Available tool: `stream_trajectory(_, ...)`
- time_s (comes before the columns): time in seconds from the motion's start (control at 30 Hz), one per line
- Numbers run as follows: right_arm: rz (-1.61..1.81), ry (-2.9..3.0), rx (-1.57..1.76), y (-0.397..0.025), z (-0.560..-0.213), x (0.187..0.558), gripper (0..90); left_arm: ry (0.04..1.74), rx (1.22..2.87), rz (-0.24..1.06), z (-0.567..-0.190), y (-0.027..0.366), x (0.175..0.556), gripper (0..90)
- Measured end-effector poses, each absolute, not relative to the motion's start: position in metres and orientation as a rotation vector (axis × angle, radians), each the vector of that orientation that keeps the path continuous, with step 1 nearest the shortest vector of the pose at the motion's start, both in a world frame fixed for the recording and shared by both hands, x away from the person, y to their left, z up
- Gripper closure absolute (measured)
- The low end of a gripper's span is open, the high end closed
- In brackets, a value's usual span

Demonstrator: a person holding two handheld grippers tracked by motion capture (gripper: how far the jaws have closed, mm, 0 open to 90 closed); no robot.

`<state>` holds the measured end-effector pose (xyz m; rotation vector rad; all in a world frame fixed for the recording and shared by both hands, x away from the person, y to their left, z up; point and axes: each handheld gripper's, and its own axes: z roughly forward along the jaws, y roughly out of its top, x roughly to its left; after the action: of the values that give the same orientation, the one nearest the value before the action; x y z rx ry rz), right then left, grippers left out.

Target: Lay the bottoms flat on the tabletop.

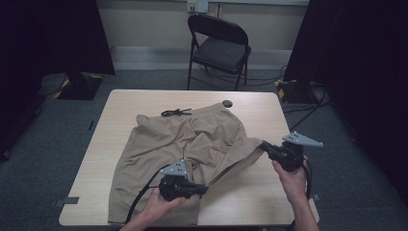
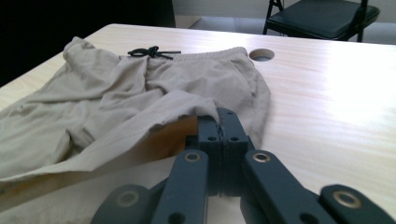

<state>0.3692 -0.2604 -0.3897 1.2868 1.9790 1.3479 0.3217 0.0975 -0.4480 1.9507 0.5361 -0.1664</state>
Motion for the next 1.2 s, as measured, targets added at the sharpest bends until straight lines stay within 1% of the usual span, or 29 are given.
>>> stream_trajectory(0.2,1.312,1.957,1.32,-0.281,-0.398,0.336,89.9,0.468,1.968,-0.225,-0.448,0.081,0.306,90.0)
stream_trajectory(0.43,1.294,1.933,1.397,-0.299,-0.425,0.304,88.8,0.422,2.022,-0.281,-0.46,0.065,0.294,89.8)
stream_trajectory(0.47,1.304,1.94,1.392,-0.301,-0.428,0.3,85.2,0.447,2.015,-0.274,-0.461,0.066,0.295,88.3)
stream_trajectory(0.5,1.316,1.947,1.371,-0.302,-0.432,0.296,79.9,0.479,2.007,-0.259,-0.462,0.066,0.296,81.5)
stream_trajectory(0.53,1.322,1.961,1.364,-0.302,-0.434,0.293,74.5,0.478,2.005,-0.26,-0.462,0.068,0.297,78.0)
stream_trajectory(0.57,1.33,1.978,1.364,-0.302,-0.436,0.291,71.5,0.485,1.998,-0.26,-0.462,0.07,0.299,77.6)
stream_trajectory(0.63,1.332,1.995,1.341,-0.3,-0.437,0.288,64.4,0.503,1.979,-0.257,-0.461,0.073,0.303,72.4)
stream_trajectory(0.73,1.348,1.994,1.348,-0.298,-0.435,0.286,53.7,0.548,1.968,-0.236,-0.46,0.081,0.313,70.5)
stream_trajectory(0.83,1.356,1.976,1.35,-0.301,-0.432,0.284,50.1,0.597,1.959,-0.218,-0.461,0.09,0.324,69.3)
stream_trajectory(1.03,1.379,1.941,1.353,-0.304,-0.424,0.277,48.8,0.674,1.957,-0.169,-0.464,0.112,0.341,69.0)
stream_trajectory(1.1,1.356,1.97,1.35,-0.3,-0.425,0.283,52.1,0.697,1.947,-0.156,-0.464,0.119,0.345,69.0)
stream_trajectory(1.2,1.309,2.041,1.364,-0.29,-0.438,0.305,54.2,0.723,1.944,-0.126,-0.462,0.131,0.351,68.7)
